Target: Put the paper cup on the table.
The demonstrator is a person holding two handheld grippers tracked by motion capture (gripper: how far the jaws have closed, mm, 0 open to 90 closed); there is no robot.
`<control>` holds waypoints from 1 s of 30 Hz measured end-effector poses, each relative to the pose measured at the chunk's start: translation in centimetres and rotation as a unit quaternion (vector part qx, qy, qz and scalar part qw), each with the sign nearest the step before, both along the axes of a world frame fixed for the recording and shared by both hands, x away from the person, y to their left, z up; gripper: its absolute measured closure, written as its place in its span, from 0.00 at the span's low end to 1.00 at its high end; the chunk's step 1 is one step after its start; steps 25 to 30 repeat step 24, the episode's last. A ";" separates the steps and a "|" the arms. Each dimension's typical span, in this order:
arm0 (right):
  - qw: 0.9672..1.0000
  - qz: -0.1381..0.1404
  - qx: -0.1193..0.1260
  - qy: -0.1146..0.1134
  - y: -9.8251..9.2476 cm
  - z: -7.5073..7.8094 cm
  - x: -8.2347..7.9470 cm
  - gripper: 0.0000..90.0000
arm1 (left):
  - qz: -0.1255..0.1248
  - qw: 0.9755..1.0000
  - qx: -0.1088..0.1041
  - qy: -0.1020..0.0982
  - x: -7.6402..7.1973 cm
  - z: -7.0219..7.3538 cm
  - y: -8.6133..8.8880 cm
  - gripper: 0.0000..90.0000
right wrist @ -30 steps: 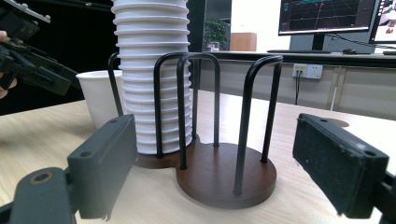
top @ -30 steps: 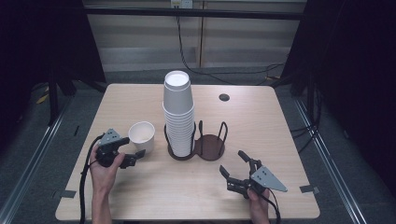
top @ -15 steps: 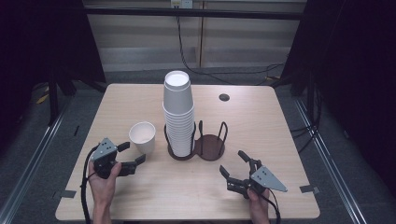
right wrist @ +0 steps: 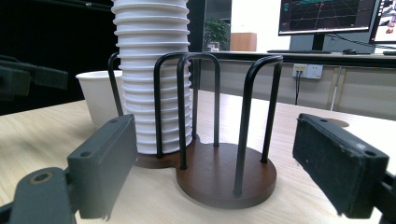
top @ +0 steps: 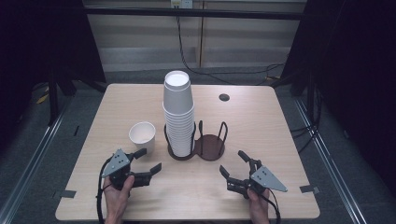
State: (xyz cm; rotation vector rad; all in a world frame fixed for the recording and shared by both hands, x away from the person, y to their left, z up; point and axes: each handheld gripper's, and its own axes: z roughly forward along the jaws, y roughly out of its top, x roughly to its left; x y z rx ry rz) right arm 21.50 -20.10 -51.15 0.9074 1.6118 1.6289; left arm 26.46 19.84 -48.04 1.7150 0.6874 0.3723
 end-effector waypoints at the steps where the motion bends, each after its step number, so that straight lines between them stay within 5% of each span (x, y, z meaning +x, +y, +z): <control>1: 1.000 0.000 0.000 0.000 0.0 0.0 0.0 0.15 | 0.006 1.000 -0.003 -0.008 -0.1 -0.2 -0.3 0.19; 10: 1.000 -0.001 0.000 0.000 0.0 0.0 0.0 0.15 | 0.021 0.999 -0.006 -0.043 -1.3 -1.8 -1.6 0.18; 12: 1.000 0.000 0.000 -0.001 0.0 0.0 0.0 0.15 | 0.032 0.998 -0.029 -0.048 -1.7 -2.4 -1.6 0.19; 19: 1.000 0.000 0.000 0.000 0.0 0.0 0.0 0.15 | 0.042 0.995 -0.040 -0.083 -2.4 -2.7 -1.5 0.18; 20: 1.000 0.000 0.000 0.001 0.0 0.0 0.0 0.15 | 0.042 0.992 -0.042 -0.108 -2.8 -2.8 -1.6 0.18; 21: 1.000 -0.001 0.000 0.001 0.0 0.0 0.0 0.15 | 0.045 0.991 -0.062 -0.111 -3.0 -3.0 -1.4 0.18; 22: 1.000 -0.001 0.000 0.001 0.0 0.0 0.0 0.15 | 0.056 0.989 -0.061 -0.125 -3.1 -3.0 -1.2 0.18; 30: 1.000 -0.006 -0.002 0.001 0.0 0.0 0.0 0.14 | 0.051 0.988 -0.060 -0.131 -3.1 -3.0 -1.2 0.18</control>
